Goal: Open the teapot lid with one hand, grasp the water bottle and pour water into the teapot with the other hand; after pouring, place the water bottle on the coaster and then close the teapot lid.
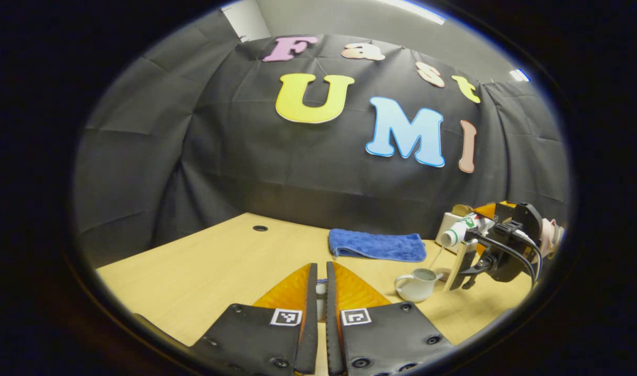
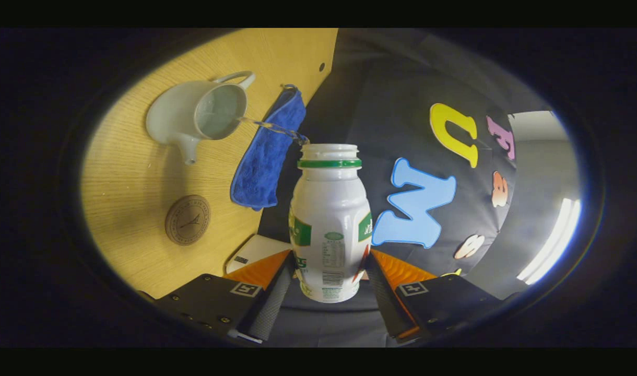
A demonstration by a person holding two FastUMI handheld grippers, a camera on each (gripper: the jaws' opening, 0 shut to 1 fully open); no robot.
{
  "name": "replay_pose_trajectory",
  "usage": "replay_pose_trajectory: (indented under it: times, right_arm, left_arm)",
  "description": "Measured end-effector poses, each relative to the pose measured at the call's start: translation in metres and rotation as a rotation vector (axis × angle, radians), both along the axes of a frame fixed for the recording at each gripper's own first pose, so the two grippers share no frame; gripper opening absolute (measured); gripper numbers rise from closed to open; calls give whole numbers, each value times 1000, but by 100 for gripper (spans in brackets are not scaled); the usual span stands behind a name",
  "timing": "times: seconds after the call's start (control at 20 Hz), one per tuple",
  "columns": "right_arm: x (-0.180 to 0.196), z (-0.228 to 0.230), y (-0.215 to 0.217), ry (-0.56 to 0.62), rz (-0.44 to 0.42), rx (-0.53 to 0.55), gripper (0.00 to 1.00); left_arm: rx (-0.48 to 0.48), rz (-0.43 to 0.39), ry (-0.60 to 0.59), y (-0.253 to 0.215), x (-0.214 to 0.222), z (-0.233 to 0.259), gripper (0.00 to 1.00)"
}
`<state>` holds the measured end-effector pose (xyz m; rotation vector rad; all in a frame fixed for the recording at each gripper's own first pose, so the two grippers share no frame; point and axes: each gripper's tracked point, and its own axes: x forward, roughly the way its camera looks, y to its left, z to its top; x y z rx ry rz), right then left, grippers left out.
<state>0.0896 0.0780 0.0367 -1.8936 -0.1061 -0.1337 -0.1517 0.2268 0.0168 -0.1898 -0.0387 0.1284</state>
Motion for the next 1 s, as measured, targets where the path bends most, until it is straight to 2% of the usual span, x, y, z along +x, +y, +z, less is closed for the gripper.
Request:
replay_pose_trajectory:
  times: [0.05, 0.15, 0.3, 0.35, 0.4, 0.5, 0.55, 0.6, 0.7, 0.75, 0.85, 0.9, 1.0]
  right_arm:
    - [0, 0, 1, 1, 1, -5, 80]
    - [0, 0, 2, 2, 5, -18, 80]
    - [0, 2, 4, -1, 12, -36, 80]
    - [0, 3, 5, -1, 14, -41, 80]
    - [0, 3, 6, -2, 15, -46, 80]
    - [0, 3, 8, -2, 20, -58, 80]
    - [0, 3, 9, 0, 23, -64, 80]
    - [0, 4, 10, 0, 23, -70, 80]
    - [0, 4, 11, 2, 27, -83, 80]
    - [0, 4, 12, 2, 30, -90, 80]
    - [0, 3, 15, 7, 34, -104, 80]
    - [0, 4, 16, 7, 36, -109, 80]
    - [0, 3, 19, 8, 42, -119, 80]
  left_arm:
    - [0, 1, 1, 0, 0, -1, 17]
    - [1, 2, 2, 1, 0, -1, 13]
    - [4, 3, 4, 1, 0, 0, 13]
    - [6, 5, 3, 2, -1, 0, 17]
    - [6, 6, 3, 2, -1, 1, 13]
    - [6, 7, 3, 3, -2, 2, 13]
    - [6, 7, 3, 4, -2, 2, 17]
    - [6, 8, 3, 4, -2, 2, 13]
    - [6, 9, 4, 4, -2, 2, 13]
    - [6, 9, 4, 5, -2, 2, 17]
    - [6, 9, 6, 5, -2, 1, 13]
    - [6, 10, 7, 6, -1, 2, 17]
    - [7, 12, 8, 6, -2, 2, 13]
